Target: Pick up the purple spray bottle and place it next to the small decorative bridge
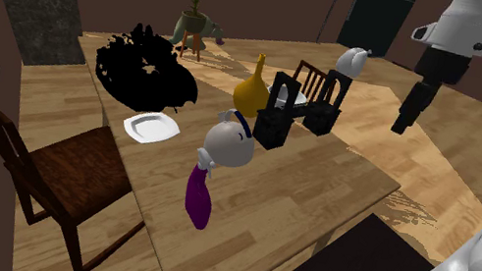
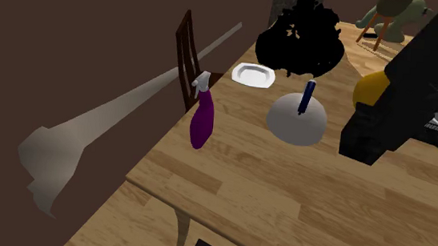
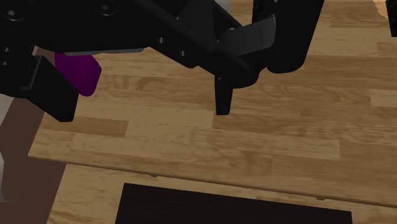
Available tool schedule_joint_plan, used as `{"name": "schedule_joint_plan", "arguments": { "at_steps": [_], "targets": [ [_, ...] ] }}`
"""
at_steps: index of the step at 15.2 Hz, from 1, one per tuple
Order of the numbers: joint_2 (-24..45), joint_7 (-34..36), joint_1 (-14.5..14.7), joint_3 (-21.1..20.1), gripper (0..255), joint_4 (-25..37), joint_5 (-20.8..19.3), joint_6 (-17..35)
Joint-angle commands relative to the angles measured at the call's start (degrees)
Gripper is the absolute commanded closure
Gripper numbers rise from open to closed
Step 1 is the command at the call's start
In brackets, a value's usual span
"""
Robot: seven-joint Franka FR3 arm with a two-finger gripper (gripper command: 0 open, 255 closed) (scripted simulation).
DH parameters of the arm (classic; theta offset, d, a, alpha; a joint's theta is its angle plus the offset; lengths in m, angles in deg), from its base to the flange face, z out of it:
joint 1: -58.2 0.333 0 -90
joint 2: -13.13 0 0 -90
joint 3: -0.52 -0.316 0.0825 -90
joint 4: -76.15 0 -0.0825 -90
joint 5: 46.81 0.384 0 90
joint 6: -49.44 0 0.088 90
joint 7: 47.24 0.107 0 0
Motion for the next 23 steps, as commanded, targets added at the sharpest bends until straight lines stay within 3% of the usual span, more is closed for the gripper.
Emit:
{"name": "schedule_joint_plan", "arguments": {
  "at_steps": [1, 12, 18, 23],
  "targets": [
    [0.0, 0.0, 0.0, 0.0, 0, 0.0, 0.0, 0.0],
    [0.1, 12.1, 3.4, -14.6, 0, -13.1, 9.0, 23.0],
    [6.5, 19.2, 3.9, -24.1, 0, -15.4, 12.1, 37.2],
    [15.0, 26.4, 1.7, -33.4, 0, -14.5, 11.5, 49.3]
  ]
}}
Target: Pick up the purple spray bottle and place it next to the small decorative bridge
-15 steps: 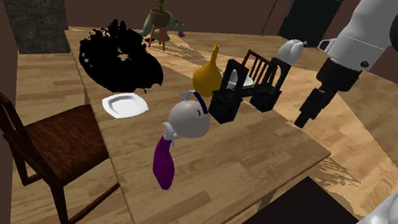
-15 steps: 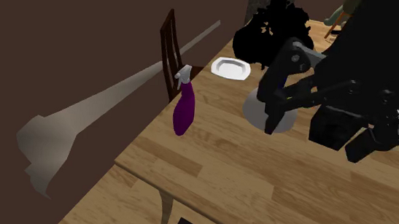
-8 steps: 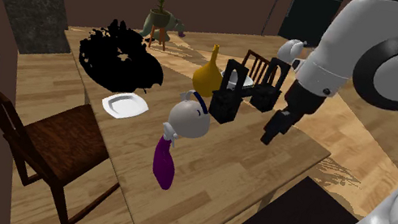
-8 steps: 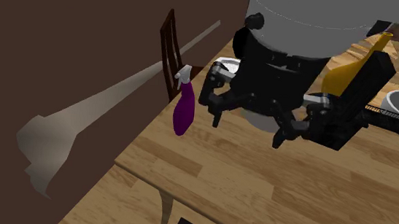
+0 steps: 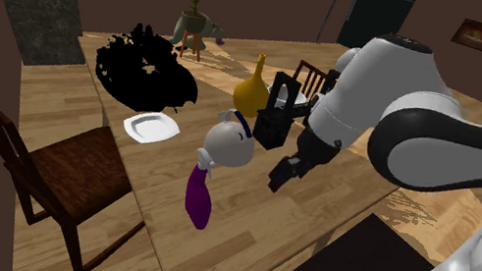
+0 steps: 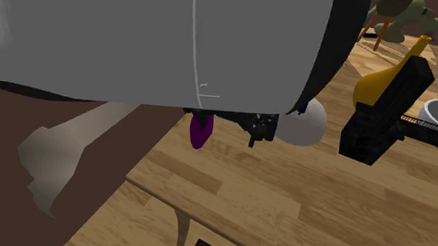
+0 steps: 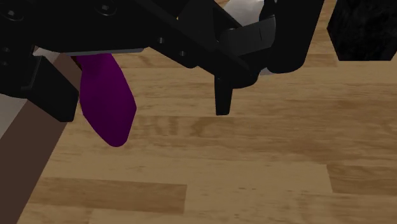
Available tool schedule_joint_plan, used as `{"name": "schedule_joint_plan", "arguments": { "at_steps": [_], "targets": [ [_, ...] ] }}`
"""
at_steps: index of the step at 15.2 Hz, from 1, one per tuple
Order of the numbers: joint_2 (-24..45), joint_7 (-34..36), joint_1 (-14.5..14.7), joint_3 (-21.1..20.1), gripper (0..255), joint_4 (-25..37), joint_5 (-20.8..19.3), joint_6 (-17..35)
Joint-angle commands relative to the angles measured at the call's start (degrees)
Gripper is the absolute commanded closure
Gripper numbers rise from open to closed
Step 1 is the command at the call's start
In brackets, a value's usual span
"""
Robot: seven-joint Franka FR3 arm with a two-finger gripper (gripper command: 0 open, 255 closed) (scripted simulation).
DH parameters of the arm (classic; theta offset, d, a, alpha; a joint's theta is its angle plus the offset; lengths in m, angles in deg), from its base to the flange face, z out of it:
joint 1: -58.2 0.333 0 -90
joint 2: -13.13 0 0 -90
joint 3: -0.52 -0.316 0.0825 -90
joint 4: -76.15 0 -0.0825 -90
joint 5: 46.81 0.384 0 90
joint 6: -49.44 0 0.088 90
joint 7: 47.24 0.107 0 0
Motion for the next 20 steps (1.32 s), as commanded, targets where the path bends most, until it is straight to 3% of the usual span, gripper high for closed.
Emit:
{"name": "schedule_joint_plan", "arguments": {
  "at_steps": [1, 4, 7, 9, 10, 11, 12, 13, 14, 20],
  "targets": [
    [4.0, 3.4, -1.5, -4.1, 0, 0.5, -1.0, 5.4],
    [10.3, 9.8, -5.7, -11.1, 0, 2.5, -5.2, 12.1],
    [17.4, 18.9, -12.9, -20.0, 0, 5.4, -13.6, 17.9],
    [23.1, 28.0, -20.6, -28.2, 0, 8.0, -23.5, 20.7],
    [26.9, 34.4, -25.8, -33.5, 0, 9.7, -31.2, 21.4],
    [33.2, 44.3, -32.3, -40.1, 0, 11.9, -43.9, 20.4],
    [42.3, 55.6, -31.2, -39.7, 0, 15.0, -59.4, 16.5],
    [45.5, 59.4, -26.8, -35.9, 0, 16.8, -64.4, 15.0],
    [45.1, 59.2, -22.5, -31.3, 0, 16.8, -64.1, 15.9],
    [51.5, 65.0, -16.5, -24.4, 0, 18.9, -73.2, 15.7]
  ]
}}
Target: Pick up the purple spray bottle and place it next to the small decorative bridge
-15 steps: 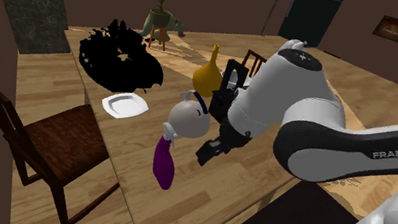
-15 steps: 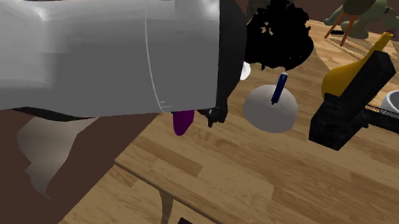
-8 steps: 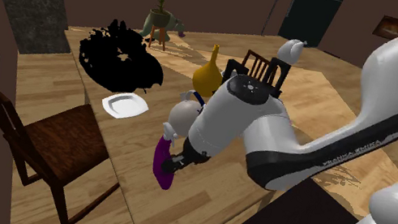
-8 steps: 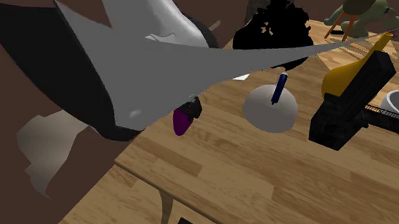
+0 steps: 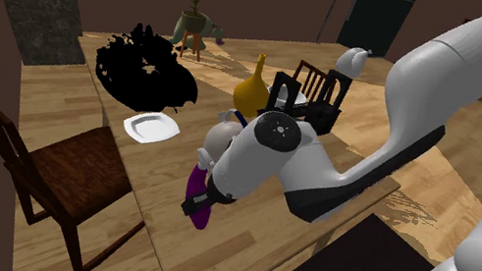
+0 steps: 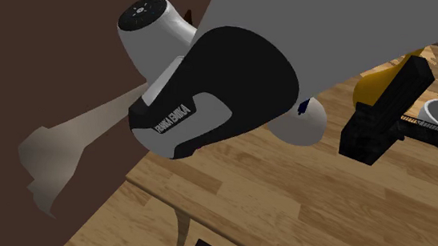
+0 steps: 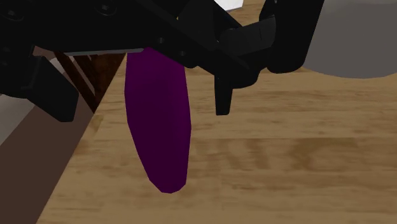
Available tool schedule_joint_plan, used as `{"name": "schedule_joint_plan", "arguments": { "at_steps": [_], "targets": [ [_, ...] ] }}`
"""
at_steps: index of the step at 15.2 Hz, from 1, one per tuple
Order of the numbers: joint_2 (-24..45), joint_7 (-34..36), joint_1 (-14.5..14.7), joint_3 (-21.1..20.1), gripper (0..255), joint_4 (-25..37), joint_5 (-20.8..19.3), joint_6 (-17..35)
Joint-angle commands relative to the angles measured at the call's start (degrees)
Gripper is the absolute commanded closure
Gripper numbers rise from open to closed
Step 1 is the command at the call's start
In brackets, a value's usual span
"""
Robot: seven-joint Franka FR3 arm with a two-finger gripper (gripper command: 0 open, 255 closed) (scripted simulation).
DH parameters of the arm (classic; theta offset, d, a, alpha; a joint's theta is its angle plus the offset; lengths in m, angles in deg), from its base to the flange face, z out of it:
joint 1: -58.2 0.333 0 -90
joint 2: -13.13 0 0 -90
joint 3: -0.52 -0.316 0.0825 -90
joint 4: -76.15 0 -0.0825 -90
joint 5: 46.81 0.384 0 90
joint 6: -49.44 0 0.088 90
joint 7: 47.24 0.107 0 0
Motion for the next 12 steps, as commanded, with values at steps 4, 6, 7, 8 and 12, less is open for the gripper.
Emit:
{"name": "schedule_joint_plan", "arguments": {
  "at_steps": [4, 6, 7, 8, 12],
  "targets": [
    [1.6, 1.5, 1.4, 1.6, 0, 0.5, -2.3, 0.0],
    [1.6, 1.5, 1.4, 1.6, 0, 0.5, -2.3, 0.0],
    [1.6, 1.5, 1.4, 1.6, 0, 0.5, -2.3, 0.0],
    [1.6, 1.5, 1.4, 1.6, 0, 0.5, -2.3, 0.0],
    [1.6, 1.5, 1.4, 1.6, 255, 0.5, -2.3, 0.0]
  ]
}}
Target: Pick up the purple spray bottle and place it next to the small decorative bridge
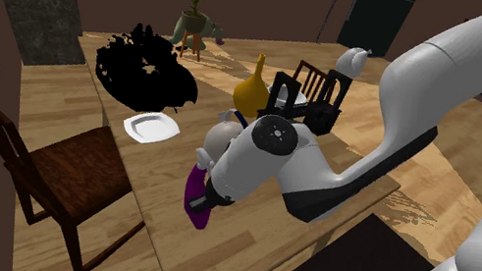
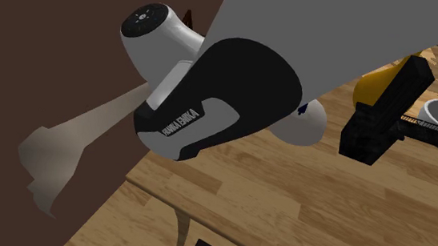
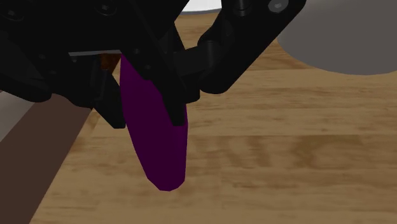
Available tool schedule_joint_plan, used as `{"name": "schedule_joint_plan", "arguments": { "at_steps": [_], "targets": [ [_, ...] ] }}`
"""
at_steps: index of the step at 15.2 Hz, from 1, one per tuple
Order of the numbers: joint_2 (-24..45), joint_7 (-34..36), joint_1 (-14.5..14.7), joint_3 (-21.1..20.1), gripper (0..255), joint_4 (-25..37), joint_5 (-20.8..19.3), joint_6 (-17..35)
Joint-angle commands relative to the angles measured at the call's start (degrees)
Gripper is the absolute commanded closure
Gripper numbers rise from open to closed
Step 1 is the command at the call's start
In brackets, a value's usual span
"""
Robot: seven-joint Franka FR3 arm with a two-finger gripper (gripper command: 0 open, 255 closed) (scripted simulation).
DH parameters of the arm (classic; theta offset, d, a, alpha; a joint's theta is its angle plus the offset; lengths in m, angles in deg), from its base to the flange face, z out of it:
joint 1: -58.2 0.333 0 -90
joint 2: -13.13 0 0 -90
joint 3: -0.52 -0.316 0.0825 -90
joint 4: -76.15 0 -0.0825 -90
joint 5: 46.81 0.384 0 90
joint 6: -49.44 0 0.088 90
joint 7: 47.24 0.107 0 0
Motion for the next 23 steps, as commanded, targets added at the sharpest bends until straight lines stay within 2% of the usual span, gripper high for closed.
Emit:
{"name": "schedule_joint_plan", "arguments": {
  "at_steps": [1, 6, 7, 17, 23],
  "targets": [
    [0.0, 0.0, 0.0, 0.0, 255, 0.0, 0.0, 0.0],
    [0.0, 0.0, 0.0, 0.0, 255, 0.0, 0.0, 0.0],
    [-0.7, -1.0, -0.7, -0.8, 255, -0.1, 1.3, -0.1],
    [-9.0, -11.8, -9.4, -10.2, 255, -0.1, 15.7, -1.5],
    [-16.4, -21.1, -15.7, -16.3, 255, 0.3, 28.3, -1.9]
  ]
}}
